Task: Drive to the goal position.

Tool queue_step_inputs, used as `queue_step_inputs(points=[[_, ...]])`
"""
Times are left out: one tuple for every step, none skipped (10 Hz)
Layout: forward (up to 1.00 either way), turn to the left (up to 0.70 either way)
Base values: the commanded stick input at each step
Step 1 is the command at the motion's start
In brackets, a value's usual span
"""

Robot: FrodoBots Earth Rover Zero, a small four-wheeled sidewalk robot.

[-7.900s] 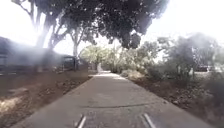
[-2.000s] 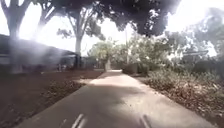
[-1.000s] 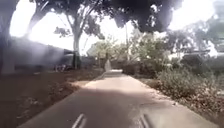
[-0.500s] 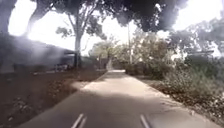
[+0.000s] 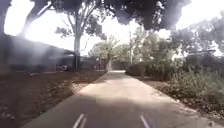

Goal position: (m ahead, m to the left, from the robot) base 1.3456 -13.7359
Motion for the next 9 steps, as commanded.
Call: queue_step_inputs(points=[[0.70, 0.00], [0.70, 0.00], [0.70, 0.00], [0.70, 0.00], [0.70, 0.00], [0.70, 0.00], [0.70, 0.00], [0.70, -0.06], [0.70, -0.12]])
